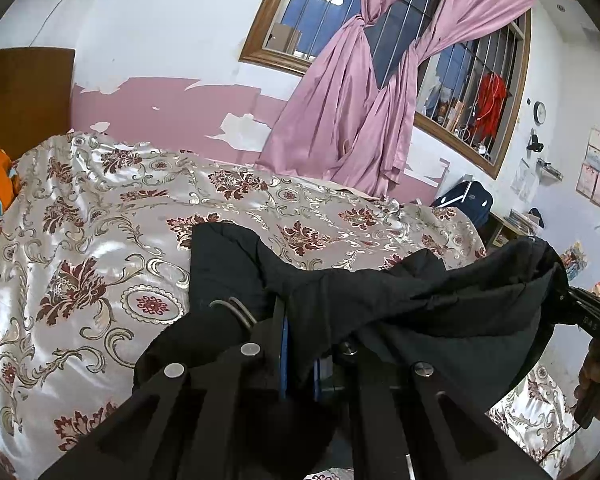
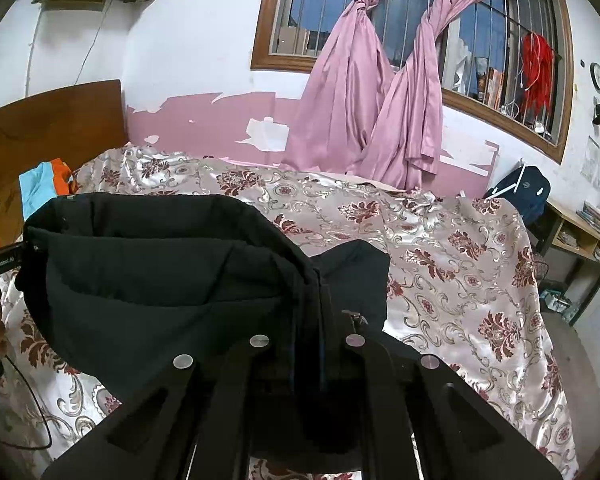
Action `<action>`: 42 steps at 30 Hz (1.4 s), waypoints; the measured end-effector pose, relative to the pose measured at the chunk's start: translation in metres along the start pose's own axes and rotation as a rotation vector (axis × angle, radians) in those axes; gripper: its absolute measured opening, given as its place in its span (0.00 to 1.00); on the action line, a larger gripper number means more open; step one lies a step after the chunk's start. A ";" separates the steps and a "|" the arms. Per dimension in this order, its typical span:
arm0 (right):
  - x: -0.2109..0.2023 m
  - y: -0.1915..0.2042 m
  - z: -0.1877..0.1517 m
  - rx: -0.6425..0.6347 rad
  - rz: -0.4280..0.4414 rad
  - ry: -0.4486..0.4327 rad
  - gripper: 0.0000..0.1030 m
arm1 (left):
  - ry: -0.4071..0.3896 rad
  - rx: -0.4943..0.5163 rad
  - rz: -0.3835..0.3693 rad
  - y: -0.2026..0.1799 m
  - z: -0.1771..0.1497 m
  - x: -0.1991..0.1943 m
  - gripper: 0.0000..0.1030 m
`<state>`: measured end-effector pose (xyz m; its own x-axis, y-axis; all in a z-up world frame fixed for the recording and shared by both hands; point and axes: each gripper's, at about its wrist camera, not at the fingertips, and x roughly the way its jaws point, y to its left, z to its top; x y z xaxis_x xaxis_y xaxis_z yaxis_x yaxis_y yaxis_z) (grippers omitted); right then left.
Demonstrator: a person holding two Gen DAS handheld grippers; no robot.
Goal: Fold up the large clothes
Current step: 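Lift the jacket off the bed with both tools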
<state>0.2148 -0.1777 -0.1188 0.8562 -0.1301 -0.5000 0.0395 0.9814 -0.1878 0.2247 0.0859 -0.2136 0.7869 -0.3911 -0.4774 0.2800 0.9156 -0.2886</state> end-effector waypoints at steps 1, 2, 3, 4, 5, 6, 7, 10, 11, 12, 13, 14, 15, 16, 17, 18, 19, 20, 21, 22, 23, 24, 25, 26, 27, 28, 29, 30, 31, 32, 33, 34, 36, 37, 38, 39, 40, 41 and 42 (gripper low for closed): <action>-0.001 0.000 0.000 -0.001 -0.001 -0.001 0.07 | 0.000 0.000 -0.001 0.000 0.000 0.000 0.08; -0.001 0.000 0.000 -0.002 -0.002 -0.002 0.07 | -0.001 0.001 0.001 0.000 0.000 0.000 0.08; 0.001 -0.001 0.000 -0.002 -0.002 -0.003 0.07 | 0.000 0.003 0.002 0.000 0.000 0.000 0.08; 0.002 -0.001 0.000 0.002 -0.002 -0.005 0.07 | 0.000 0.003 0.003 0.000 0.000 0.000 0.08; 0.001 -0.001 -0.001 0.007 -0.002 -0.005 0.07 | -0.001 0.005 0.006 0.000 0.000 -0.001 0.08; 0.002 -0.001 -0.002 0.013 -0.002 -0.007 0.07 | -0.001 0.004 0.009 0.000 0.000 -0.001 0.08; 0.002 0.000 -0.003 0.020 0.000 -0.013 0.07 | -0.001 0.001 0.013 0.000 -0.001 -0.001 0.08; 0.002 0.000 -0.012 0.036 0.007 -0.038 0.07 | -0.003 0.008 0.032 -0.003 -0.002 0.001 0.08; 0.001 0.000 -0.016 0.047 0.012 -0.045 0.07 | -0.002 0.017 0.038 -0.006 -0.002 0.002 0.08; 0.002 -0.002 -0.020 0.058 0.016 -0.050 0.07 | 0.000 0.031 0.045 -0.009 -0.003 0.003 0.08; 0.003 -0.003 -0.023 0.067 0.017 -0.054 0.07 | 0.002 0.039 0.049 -0.010 -0.003 0.004 0.08; 0.003 -0.004 -0.025 0.075 0.020 -0.056 0.07 | 0.003 0.036 0.047 -0.009 -0.003 0.005 0.08; 0.004 -0.006 -0.028 0.081 0.025 -0.057 0.07 | 0.005 0.035 0.047 -0.009 -0.003 0.006 0.08; 0.006 -0.007 -0.030 0.080 0.027 -0.058 0.07 | 0.007 0.037 0.048 -0.009 -0.004 0.007 0.08; 0.007 -0.007 -0.032 0.078 0.030 -0.059 0.07 | 0.010 0.040 0.051 -0.009 -0.005 0.008 0.08; 0.009 -0.008 -0.033 0.072 0.033 -0.060 0.07 | 0.012 0.043 0.054 -0.009 -0.006 0.009 0.08; 0.012 -0.009 -0.034 0.070 0.039 -0.059 0.07 | 0.013 0.046 0.057 -0.009 -0.006 0.010 0.08; 0.014 -0.010 -0.034 0.072 0.046 -0.056 0.07 | 0.013 0.047 0.060 -0.008 -0.006 0.011 0.08; 0.017 -0.011 -0.034 0.075 0.055 -0.054 0.07 | 0.013 0.044 0.059 -0.008 -0.007 0.011 0.08; 0.020 -0.012 -0.033 0.074 0.062 -0.054 0.07 | 0.014 0.041 0.059 -0.006 -0.007 0.012 0.08; 0.022 -0.013 -0.032 0.074 0.067 -0.055 0.07 | 0.015 0.045 0.061 -0.006 -0.008 0.012 0.08; 0.024 -0.013 -0.031 0.075 0.074 -0.056 0.07 | 0.017 0.051 0.064 -0.006 -0.008 0.013 0.08; 0.026 -0.012 -0.030 0.072 0.079 -0.057 0.07 | 0.017 0.056 0.067 -0.006 -0.009 0.014 0.08; 0.028 -0.011 -0.031 0.069 0.081 -0.059 0.07 | 0.019 0.060 0.071 -0.004 -0.009 0.015 0.08; 0.029 -0.010 -0.031 0.064 0.083 -0.063 0.07 | 0.020 0.058 0.071 -0.003 -0.009 0.016 0.08; 0.031 -0.009 -0.031 0.062 0.085 -0.067 0.07 | 0.022 0.057 0.071 -0.003 -0.010 0.017 0.08; 0.034 -0.008 -0.031 0.063 0.087 -0.069 0.07 | 0.026 0.056 0.071 -0.002 -0.010 0.018 0.08; 0.035 -0.008 -0.031 0.066 0.090 -0.072 0.07 | 0.028 0.056 0.073 -0.001 -0.010 0.019 0.08; 0.037 -0.008 -0.031 0.068 0.093 -0.074 0.07 | 0.031 0.055 0.074 -0.001 -0.011 0.019 0.08; 0.038 -0.009 -0.031 0.074 0.098 -0.076 0.07 | 0.037 0.058 0.076 -0.001 -0.011 0.019 0.08; 0.039 -0.010 -0.031 0.081 0.106 -0.077 0.07 | 0.041 0.064 0.077 -0.001 -0.011 0.019 0.08; 0.039 -0.010 -0.030 0.086 0.113 -0.077 0.07 | 0.046 0.063 0.075 -0.001 -0.008 0.019 0.08; 0.041 -0.012 -0.028 0.087 0.129 -0.081 0.07 | 0.055 0.059 0.064 0.002 -0.003 0.020 0.08; 0.042 -0.013 -0.026 0.086 0.133 -0.083 0.07 | 0.061 0.059 0.059 0.003 0.000 0.023 0.08; 0.044 -0.014 -0.024 0.086 0.142 -0.083 0.07 | 0.076 0.051 0.043 0.006 0.006 0.028 0.08; 0.045 -0.016 -0.022 0.084 0.149 -0.080 0.07 | 0.089 0.048 0.031 0.009 0.009 0.033 0.08; 0.047 -0.017 -0.019 0.080 0.154 -0.074 0.07 | 0.103 0.045 0.022 0.011 0.012 0.040 0.08; 0.051 -0.019 -0.015 0.072 0.165 -0.064 0.07 | 0.129 0.034 0.008 0.015 0.017 0.049 0.08; 0.056 -0.022 -0.010 0.064 0.182 -0.050 0.07 | 0.155 0.022 -0.005 0.020 0.022 0.059 0.08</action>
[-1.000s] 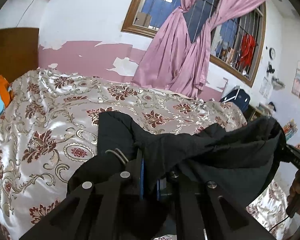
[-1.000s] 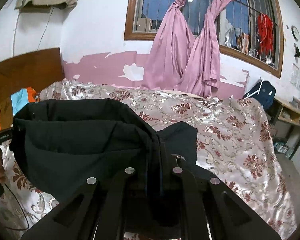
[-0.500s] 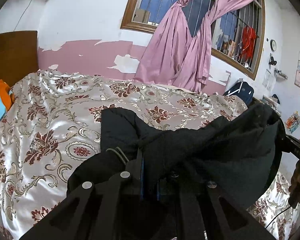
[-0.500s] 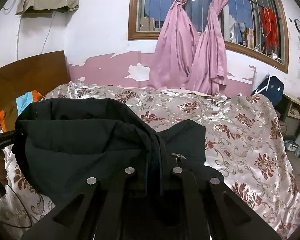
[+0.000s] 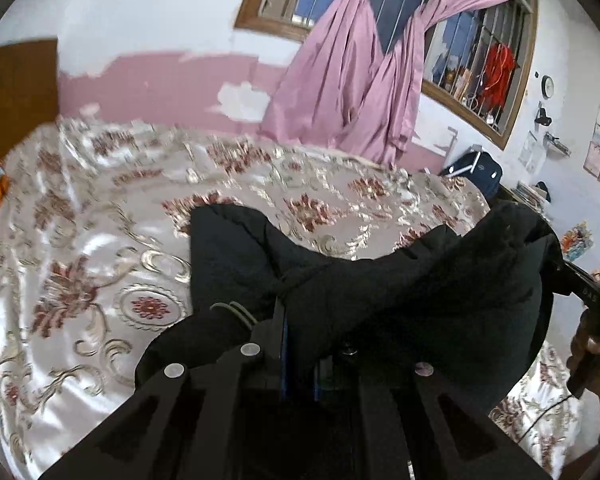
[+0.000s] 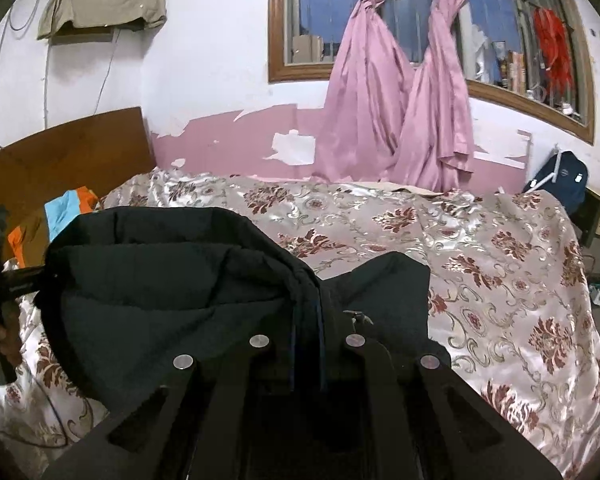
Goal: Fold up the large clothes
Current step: 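Lift the jacket off the bed with both tools, then swing the held black jacket over and lay it flat with both tools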
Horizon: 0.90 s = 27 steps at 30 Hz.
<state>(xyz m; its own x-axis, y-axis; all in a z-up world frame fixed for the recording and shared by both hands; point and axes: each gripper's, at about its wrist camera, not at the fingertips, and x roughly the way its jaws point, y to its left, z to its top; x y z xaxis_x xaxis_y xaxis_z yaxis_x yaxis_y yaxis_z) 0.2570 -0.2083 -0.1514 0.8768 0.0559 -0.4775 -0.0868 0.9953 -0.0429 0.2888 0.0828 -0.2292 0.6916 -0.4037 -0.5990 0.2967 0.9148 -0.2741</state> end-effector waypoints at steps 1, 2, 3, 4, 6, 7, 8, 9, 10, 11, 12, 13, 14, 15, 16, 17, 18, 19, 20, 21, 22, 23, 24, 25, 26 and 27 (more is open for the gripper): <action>0.005 -0.002 0.004 -0.006 0.010 0.013 0.07 | 0.026 -0.002 -0.009 0.003 0.007 0.009 0.08; 0.012 -0.006 0.009 -0.014 0.024 0.031 0.07 | 0.049 0.001 -0.011 0.006 0.014 0.017 0.08; 0.020 -0.010 0.014 -0.019 0.040 0.051 0.07 | 0.065 0.010 -0.010 0.007 0.019 0.024 0.08; 0.028 -0.013 0.019 -0.020 0.054 0.070 0.07 | 0.091 0.029 -0.007 0.007 0.028 0.033 0.08; 0.046 -0.021 0.030 -0.025 0.080 0.109 0.07 | 0.134 0.062 -0.008 0.005 0.042 0.049 0.08; 0.052 -0.024 0.034 -0.023 0.085 0.122 0.07 | 0.157 0.074 -0.011 0.004 0.050 0.057 0.08; 0.060 -0.029 0.038 -0.012 0.097 0.137 0.07 | 0.179 0.080 -0.019 0.005 0.057 0.065 0.08; 0.067 -0.035 0.040 0.002 0.105 0.150 0.07 | 0.203 0.088 -0.023 0.005 0.066 0.075 0.08; 0.076 -0.041 0.043 0.019 0.111 0.164 0.07 | 0.223 0.093 -0.027 0.006 0.073 0.082 0.08; 0.084 -0.044 0.046 0.027 0.117 0.178 0.07 | 0.247 0.098 -0.028 0.007 0.081 0.092 0.09; 0.094 -0.048 0.048 0.031 0.118 0.195 0.07 | 0.265 0.106 -0.025 0.007 0.086 0.100 0.09; 0.101 -0.051 0.048 0.036 0.120 0.213 0.07 | 0.285 0.118 -0.020 0.005 0.092 0.110 0.09; 0.110 -0.055 0.050 0.041 0.120 0.226 0.07 | 0.303 0.125 -0.015 0.005 0.098 0.119 0.09; 0.117 -0.059 0.052 0.042 0.119 0.237 0.07 | 0.318 0.131 -0.012 0.005 0.102 0.127 0.09; 0.125 -0.062 0.054 0.043 0.115 0.247 0.07 | 0.331 0.139 -0.008 0.004 0.107 0.136 0.09; 0.132 -0.066 0.057 0.046 0.110 0.254 0.07 | 0.345 0.136 -0.010 0.004 0.111 0.145 0.09; 0.141 -0.068 0.059 0.039 0.100 0.263 0.07 | 0.355 0.126 -0.013 0.006 0.114 0.152 0.09; 0.149 -0.073 0.060 0.046 0.093 0.274 0.07 | 0.365 0.115 -0.015 0.007 0.117 0.160 0.09; 0.156 -0.077 0.060 0.061 0.093 0.284 0.07 | 0.384 0.101 -0.016 0.008 0.120 0.172 0.09; 0.163 -0.081 0.059 0.075 0.091 0.293 0.07 | 0.399 0.094 -0.013 0.008 0.121 0.182 0.09; 0.170 -0.086 0.058 0.093 0.092 0.305 0.07 | 0.414 0.091 -0.009 0.008 0.121 0.190 0.09; 0.177 -0.091 0.056 0.108 0.093 0.319 0.07 | 0.452 0.083 0.004 0.010 0.119 0.206 0.10; 0.185 -0.095 0.054 0.120 0.090 0.334 0.07 | 0.481 0.074 0.019 0.011 0.116 0.216 0.12; 0.198 -0.099 0.050 0.140 0.084 0.363 0.07 | 0.509 0.051 0.038 0.014 0.113 0.229 0.15; 0.208 -0.103 0.047 0.153 0.079 0.385 0.07 | 0.521 0.034 0.050 0.017 0.112 0.239 0.17; 0.221 -0.107 0.041 0.171 0.072 0.415 0.07 | 0.524 0.018 0.055 0.019 0.112 0.243 0.18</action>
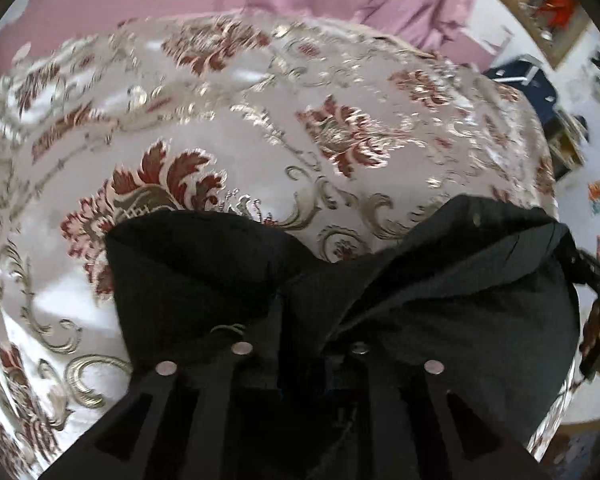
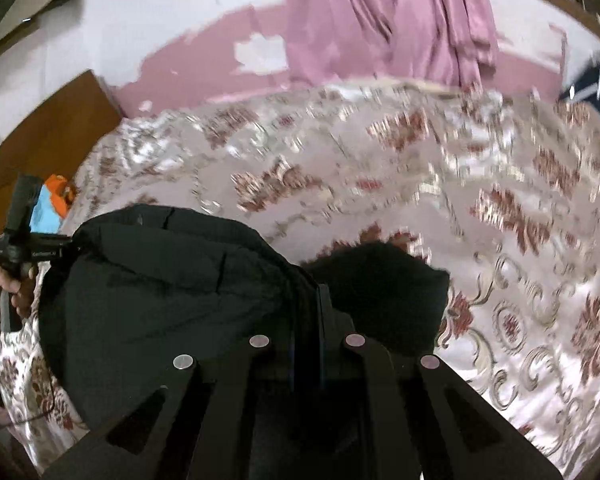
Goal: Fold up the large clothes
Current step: 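Swing the held black jacket over and lay it flat with both tools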
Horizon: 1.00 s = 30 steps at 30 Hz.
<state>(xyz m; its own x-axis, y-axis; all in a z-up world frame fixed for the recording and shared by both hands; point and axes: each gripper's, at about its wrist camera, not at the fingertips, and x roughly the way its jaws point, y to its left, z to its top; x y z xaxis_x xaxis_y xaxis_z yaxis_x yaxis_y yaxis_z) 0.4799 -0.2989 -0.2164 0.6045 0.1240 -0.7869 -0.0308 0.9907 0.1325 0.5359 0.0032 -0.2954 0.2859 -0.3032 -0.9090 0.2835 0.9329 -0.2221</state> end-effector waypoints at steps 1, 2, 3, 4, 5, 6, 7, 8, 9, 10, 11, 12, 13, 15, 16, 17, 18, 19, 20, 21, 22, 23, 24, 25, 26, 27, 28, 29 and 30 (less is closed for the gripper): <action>0.009 -0.003 -0.001 0.014 -0.005 0.019 0.07 | 0.003 -0.021 -0.005 0.002 0.002 0.003 0.20; 0.020 -0.007 -0.001 0.038 -0.010 0.036 0.07 | 0.012 -0.042 -0.014 0.005 0.004 0.006 0.20; 0.027 -0.009 0.000 0.056 -0.010 0.044 0.07 | 0.019 -0.051 -0.022 0.007 0.005 0.007 0.21; 0.029 -0.010 0.000 0.064 -0.013 0.047 0.08 | 0.028 -0.062 -0.035 0.010 0.007 0.006 0.21; 0.033 -0.010 0.001 0.070 -0.016 0.053 0.08 | 0.029 -0.075 -0.057 0.015 0.008 0.003 0.22; 0.035 -0.011 0.002 0.077 -0.018 0.060 0.08 | 0.024 -0.082 -0.070 0.018 0.010 0.001 0.25; 0.036 -0.011 0.004 0.085 -0.018 0.064 0.11 | 0.019 -0.092 -0.085 0.022 0.010 -0.003 0.28; 0.036 -0.012 0.005 0.088 -0.017 0.068 0.12 | 0.009 -0.099 -0.099 0.027 0.011 -0.008 0.30; 0.035 -0.013 0.006 0.096 -0.014 0.070 0.14 | -0.010 -0.095 -0.108 0.030 0.013 -0.014 0.34; 0.034 -0.015 0.006 0.104 -0.006 0.068 0.19 | -0.029 -0.083 -0.109 0.031 0.015 -0.020 0.41; 0.033 -0.016 0.006 0.100 -0.009 0.065 0.23 | -0.051 -0.067 -0.108 0.034 0.015 -0.027 0.45; 0.032 -0.017 0.006 0.096 -0.024 0.065 0.32 | -0.071 -0.062 -0.114 0.038 0.017 -0.033 0.50; 0.030 -0.019 0.006 0.099 -0.031 0.060 0.37 | -0.102 -0.083 -0.134 0.047 0.018 -0.042 0.51; 0.025 -0.030 0.006 0.158 0.010 0.038 0.38 | -0.161 -0.184 -0.123 0.072 0.021 -0.056 0.59; 0.022 -0.039 0.006 0.213 0.058 0.027 0.38 | -0.185 -0.234 -0.098 0.084 0.021 -0.063 0.64; 0.020 -0.045 0.006 0.245 0.077 0.014 0.39 | -0.234 -0.319 -0.032 0.102 0.018 -0.074 0.64; 0.017 -0.051 0.006 0.269 0.076 0.000 0.42 | -0.261 -0.371 0.019 0.113 0.016 -0.082 0.64; 0.013 -0.054 0.006 0.277 0.036 -0.015 0.45 | -0.291 -0.421 0.069 0.123 0.011 -0.091 0.64; 0.007 -0.056 0.006 0.275 -0.053 -0.038 0.45 | -0.339 -0.445 0.092 0.132 0.004 -0.102 0.64; -0.002 -0.057 0.006 0.274 -0.118 -0.074 0.45 | -0.378 -0.441 0.100 0.134 -0.002 -0.111 0.64; -0.013 -0.059 0.005 0.272 -0.174 -0.120 0.45 | -0.419 -0.416 0.098 0.132 -0.010 -0.119 0.64; -0.026 -0.058 0.004 0.269 -0.247 -0.166 0.45 | -0.441 -0.377 0.077 0.126 -0.016 -0.123 0.64; -0.041 -0.055 0.002 0.261 -0.298 -0.220 0.46 | -0.440 -0.337 0.053 0.117 -0.021 -0.123 0.64; -0.052 -0.046 -0.001 0.239 -0.278 -0.258 0.46 | -0.424 -0.295 0.029 0.105 -0.025 -0.120 0.64; -0.057 -0.036 -0.002 0.204 -0.239 -0.268 0.46 | -0.383 -0.224 -0.009 0.083 -0.030 -0.111 0.64; -0.058 -0.018 -0.004 0.143 -0.198 -0.264 0.46 | -0.340 -0.173 -0.039 0.065 -0.032 -0.101 0.64; -0.056 0.007 -0.008 0.065 -0.163 -0.246 0.47 | -0.281 -0.116 -0.079 0.043 -0.035 -0.086 0.64; -0.051 0.027 -0.011 0.004 -0.128 -0.226 0.47 | -0.228 -0.071 -0.101 0.023 -0.037 -0.071 0.64; -0.043 0.052 -0.016 -0.060 -0.071 -0.190 0.47 | -0.201 -0.042 -0.100 0.009 -0.040 -0.061 0.64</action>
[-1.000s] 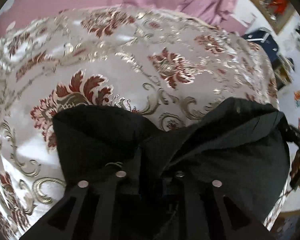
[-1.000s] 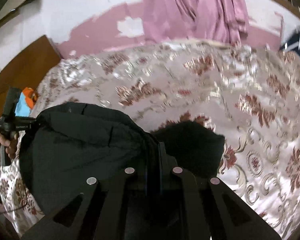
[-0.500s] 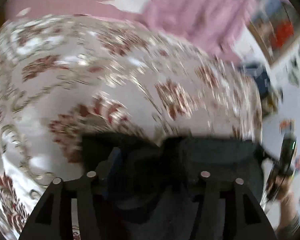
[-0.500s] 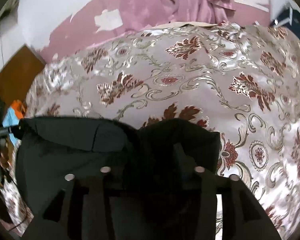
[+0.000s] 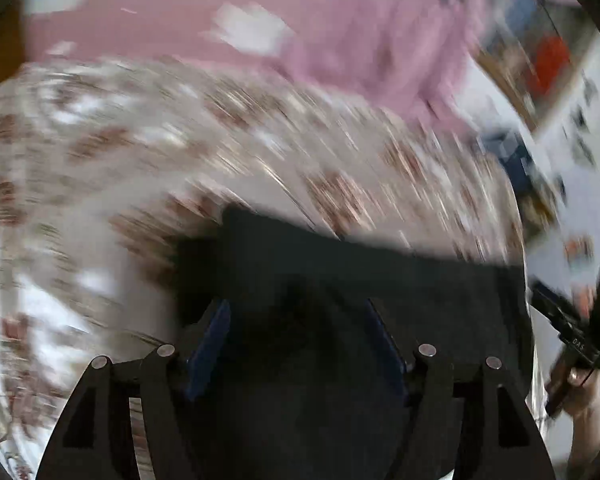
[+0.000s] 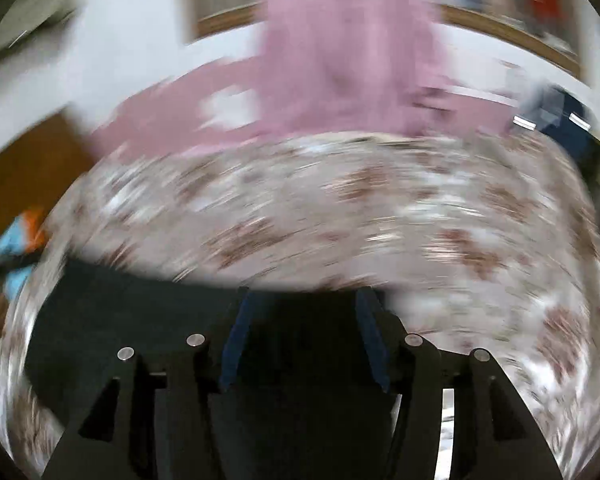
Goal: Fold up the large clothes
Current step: 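Swing the held black jacket over and lay it flat with both tools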
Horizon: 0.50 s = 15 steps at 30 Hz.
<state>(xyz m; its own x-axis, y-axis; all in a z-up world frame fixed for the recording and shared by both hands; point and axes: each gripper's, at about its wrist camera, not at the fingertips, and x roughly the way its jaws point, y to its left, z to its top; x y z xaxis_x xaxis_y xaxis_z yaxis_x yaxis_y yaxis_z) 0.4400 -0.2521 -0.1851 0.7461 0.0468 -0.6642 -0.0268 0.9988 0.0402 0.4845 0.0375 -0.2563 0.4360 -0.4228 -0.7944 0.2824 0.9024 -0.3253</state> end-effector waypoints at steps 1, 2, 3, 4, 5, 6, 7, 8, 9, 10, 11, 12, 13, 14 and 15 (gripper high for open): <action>0.009 0.025 -0.005 -0.048 0.067 0.043 0.47 | 0.030 0.039 0.026 -0.016 -0.004 0.017 0.64; 0.015 0.042 -0.009 -0.075 0.108 0.069 0.47 | 0.058 0.062 0.065 -0.027 -0.004 0.031 0.65; 0.024 0.061 -0.013 -0.103 0.151 0.100 0.47 | 0.072 0.070 0.091 -0.032 -0.003 0.041 0.65; 0.034 0.081 -0.017 -0.135 0.182 0.132 0.47 | 0.076 0.073 0.109 -0.034 -0.001 0.048 0.67; 0.041 0.092 -0.019 -0.160 0.190 0.150 0.47 | 0.085 0.077 0.158 -0.030 0.004 0.057 0.67; 0.051 0.106 -0.022 -0.197 0.185 0.172 0.47 | 0.093 0.066 0.183 -0.022 0.008 0.059 0.67; 0.061 0.115 -0.024 -0.250 0.152 0.187 0.47 | 0.099 0.037 0.195 -0.011 0.015 0.060 0.66; 0.069 0.116 -0.024 -0.290 0.108 0.200 0.48 | 0.101 -0.011 0.191 0.003 0.020 0.058 0.64; 0.075 0.111 -0.023 -0.301 0.073 0.217 0.49 | 0.103 -0.046 0.186 0.015 0.021 0.055 0.56; 0.081 0.094 -0.020 -0.273 0.033 0.234 0.49 | 0.107 -0.067 0.176 0.026 0.024 0.051 0.46; 0.083 0.080 -0.015 -0.239 0.003 0.240 0.49 | 0.110 -0.067 0.166 0.034 0.024 0.049 0.44; 0.082 0.061 -0.012 -0.196 -0.029 0.239 0.49 | 0.111 -0.055 0.167 0.036 0.021 0.048 0.44; 0.078 0.035 -0.010 -0.154 -0.062 0.234 0.49 | 0.111 -0.033 0.174 0.036 0.019 0.047 0.44; 0.075 0.021 -0.009 -0.129 -0.076 0.234 0.49 | 0.108 -0.013 0.174 0.036 0.014 0.046 0.44; 0.070 0.002 -0.010 -0.096 -0.090 0.234 0.49 | 0.098 0.013 0.180 0.034 0.012 0.045 0.44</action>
<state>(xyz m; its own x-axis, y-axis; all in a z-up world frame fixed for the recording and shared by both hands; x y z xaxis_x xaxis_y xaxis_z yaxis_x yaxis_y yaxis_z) 0.4854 -0.2466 -0.2395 0.5747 -0.0519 -0.8167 -0.0385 0.9952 -0.0903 0.5239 0.0483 -0.2975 0.3957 -0.2446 -0.8852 0.2193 0.9612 -0.1676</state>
